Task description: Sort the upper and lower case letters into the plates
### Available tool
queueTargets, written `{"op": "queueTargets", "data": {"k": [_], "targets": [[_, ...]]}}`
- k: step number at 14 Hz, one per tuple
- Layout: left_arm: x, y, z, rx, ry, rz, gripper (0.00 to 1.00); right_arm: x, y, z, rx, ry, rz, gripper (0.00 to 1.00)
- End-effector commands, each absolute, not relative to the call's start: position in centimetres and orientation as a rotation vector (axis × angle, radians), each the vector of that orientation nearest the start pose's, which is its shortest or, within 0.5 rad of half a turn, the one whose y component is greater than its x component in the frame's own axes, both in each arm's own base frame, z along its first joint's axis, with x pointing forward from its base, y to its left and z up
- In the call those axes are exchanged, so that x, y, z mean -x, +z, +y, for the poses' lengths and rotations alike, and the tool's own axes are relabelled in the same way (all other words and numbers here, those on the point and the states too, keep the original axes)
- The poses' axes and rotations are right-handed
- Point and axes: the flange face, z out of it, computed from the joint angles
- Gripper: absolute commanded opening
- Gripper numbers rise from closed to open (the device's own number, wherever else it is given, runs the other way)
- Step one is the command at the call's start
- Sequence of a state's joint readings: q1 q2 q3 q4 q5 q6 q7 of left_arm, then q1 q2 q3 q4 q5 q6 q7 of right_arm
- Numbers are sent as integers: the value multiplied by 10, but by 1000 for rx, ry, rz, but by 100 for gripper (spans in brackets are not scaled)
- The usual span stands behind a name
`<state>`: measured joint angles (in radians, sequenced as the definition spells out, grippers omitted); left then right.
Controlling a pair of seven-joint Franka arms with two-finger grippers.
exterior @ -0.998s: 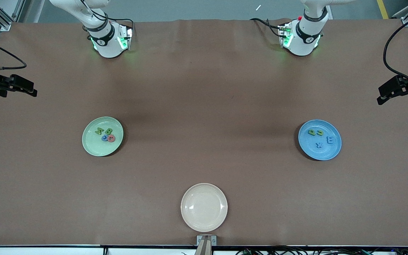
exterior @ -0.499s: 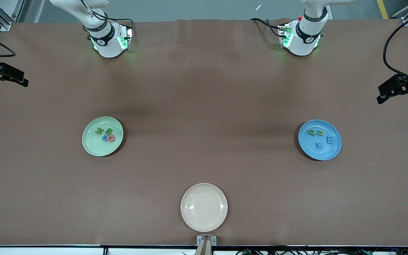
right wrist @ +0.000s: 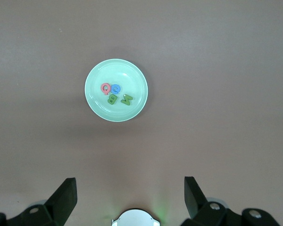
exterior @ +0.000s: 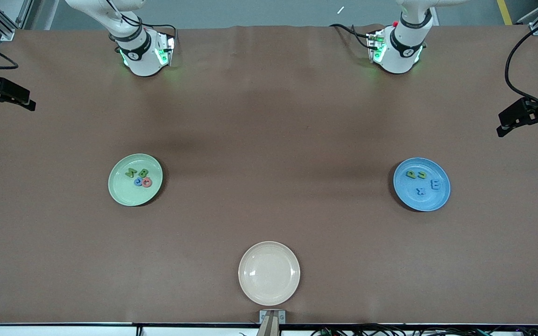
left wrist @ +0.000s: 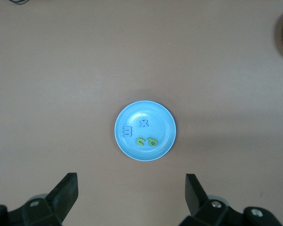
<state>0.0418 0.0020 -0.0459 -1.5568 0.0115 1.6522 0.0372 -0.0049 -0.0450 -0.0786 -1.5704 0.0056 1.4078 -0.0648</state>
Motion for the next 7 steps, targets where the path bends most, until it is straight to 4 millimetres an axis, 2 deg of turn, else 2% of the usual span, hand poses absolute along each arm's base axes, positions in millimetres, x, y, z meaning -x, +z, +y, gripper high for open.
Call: {"op": "queueTargets", "data": {"k": [1,7], "targets": [[-558,644,-2,3134,-147,91,100,-514,640,-47,3103,163,29,100],[-558,643,-1,3134,-142,96,100,-516,643,-46,3107,119,25,100]]}}
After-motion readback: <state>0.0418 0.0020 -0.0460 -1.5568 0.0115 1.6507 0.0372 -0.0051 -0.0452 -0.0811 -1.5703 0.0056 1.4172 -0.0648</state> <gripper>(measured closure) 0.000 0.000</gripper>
